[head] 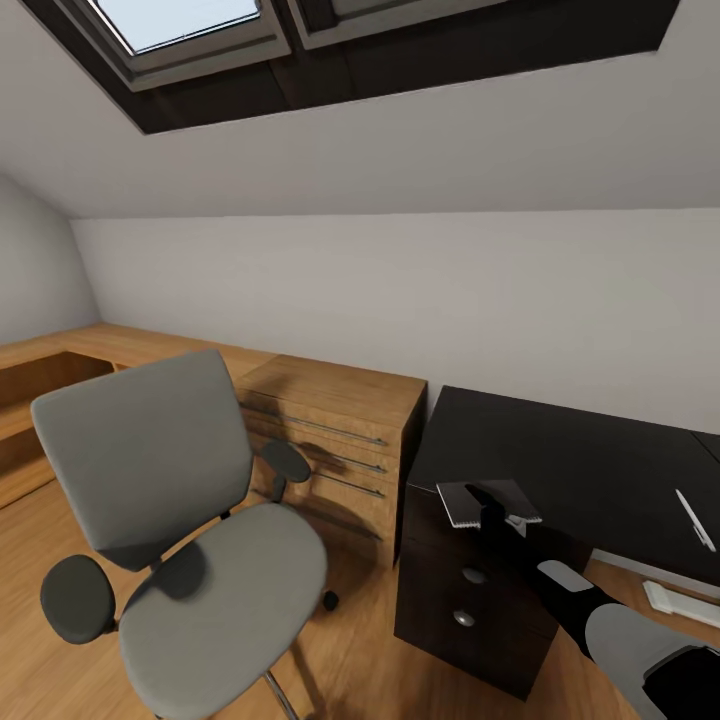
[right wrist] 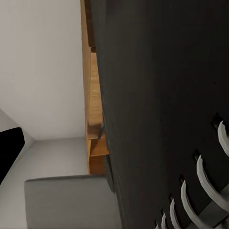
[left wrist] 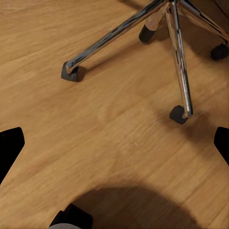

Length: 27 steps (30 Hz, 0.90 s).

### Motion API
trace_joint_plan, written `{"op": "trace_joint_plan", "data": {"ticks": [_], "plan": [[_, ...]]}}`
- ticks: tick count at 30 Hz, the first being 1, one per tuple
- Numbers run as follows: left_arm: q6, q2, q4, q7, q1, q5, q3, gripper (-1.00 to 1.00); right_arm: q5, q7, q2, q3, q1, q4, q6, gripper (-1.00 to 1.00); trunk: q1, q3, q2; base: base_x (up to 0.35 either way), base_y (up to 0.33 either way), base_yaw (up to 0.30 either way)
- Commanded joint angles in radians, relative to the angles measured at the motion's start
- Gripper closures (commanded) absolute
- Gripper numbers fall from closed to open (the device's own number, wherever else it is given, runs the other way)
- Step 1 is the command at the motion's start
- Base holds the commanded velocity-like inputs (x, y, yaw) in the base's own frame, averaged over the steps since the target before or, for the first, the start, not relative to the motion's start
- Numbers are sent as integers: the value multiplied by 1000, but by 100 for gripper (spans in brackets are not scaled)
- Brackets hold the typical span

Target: In the bedroom, organize the workspace by keeping the computer under the desk, ensuring the monitor is on the desk, placing the keyboard on the desk next to the monitor, placing the mouse on the desk next to the keyboard, moving the folder from the swivel chair onto the desk next to the mouse, stacking the notebook on top of the folder with the pen on top of the notebook, and positioning the swivel chair next to the desk.

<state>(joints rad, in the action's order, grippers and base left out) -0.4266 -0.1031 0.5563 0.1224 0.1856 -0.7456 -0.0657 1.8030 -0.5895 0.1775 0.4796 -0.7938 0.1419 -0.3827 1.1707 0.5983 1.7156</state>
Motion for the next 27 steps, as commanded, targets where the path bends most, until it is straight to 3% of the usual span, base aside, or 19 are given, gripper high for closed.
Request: {"op": "trace_joint_plan", "data": {"ticks": [1,10,11,27], "plan": [[-4,-1,1,2,0,-11,-6,-100,10,-3,0,7,-1,-1,-5,-100,0,1,0,2,1,0],[-4,-1,1,2,0,-11,-6,-100,10,-3,0,7,-1,-1,-5,-100,0,1,0,0,0,0],[-4,-1,1,2,0,-11,-6,-100,10,-2,0,7,-1,-1,-5,100,0,1,0,0,0,0],[-3,-1,1,1,0,-9,-6,-100,10,-2,0,7,-1,-1,-5,100,0,1,0,0,0,0]]}}
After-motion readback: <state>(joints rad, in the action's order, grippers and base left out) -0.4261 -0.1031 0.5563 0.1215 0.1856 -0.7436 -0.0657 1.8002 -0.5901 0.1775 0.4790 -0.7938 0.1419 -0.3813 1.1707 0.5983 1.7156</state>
